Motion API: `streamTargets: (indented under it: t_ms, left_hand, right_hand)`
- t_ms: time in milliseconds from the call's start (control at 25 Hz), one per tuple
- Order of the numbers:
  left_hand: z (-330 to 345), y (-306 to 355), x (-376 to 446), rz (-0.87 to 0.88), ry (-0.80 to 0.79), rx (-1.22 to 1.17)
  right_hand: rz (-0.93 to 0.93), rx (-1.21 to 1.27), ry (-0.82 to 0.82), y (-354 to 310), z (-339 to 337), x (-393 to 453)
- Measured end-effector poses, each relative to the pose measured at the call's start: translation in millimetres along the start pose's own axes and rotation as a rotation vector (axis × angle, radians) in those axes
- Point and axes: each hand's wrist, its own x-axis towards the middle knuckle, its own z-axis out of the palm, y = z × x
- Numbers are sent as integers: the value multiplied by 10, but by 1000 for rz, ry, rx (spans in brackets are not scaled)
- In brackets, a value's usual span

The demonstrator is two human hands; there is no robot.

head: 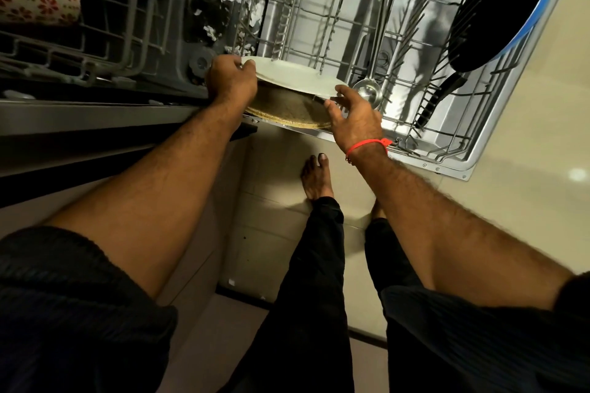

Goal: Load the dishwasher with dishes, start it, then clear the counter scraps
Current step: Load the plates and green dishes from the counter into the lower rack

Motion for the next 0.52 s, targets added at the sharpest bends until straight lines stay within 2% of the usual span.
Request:
streamTargets:
  t_ms: [160, 400, 520]
  left_hand:
    - [-39, -50, 28, -32, 4, -26]
    - [-91, -183, -229, -28, 59, -57]
    - [-155, -282, -559, 73, 130, -125]
  right_hand:
    - [-26, 8, -27, -51, -2, -24]
    - [-46, 33, 18, 30, -49, -116]
    - [-79, 31, 27, 41, -95, -202]
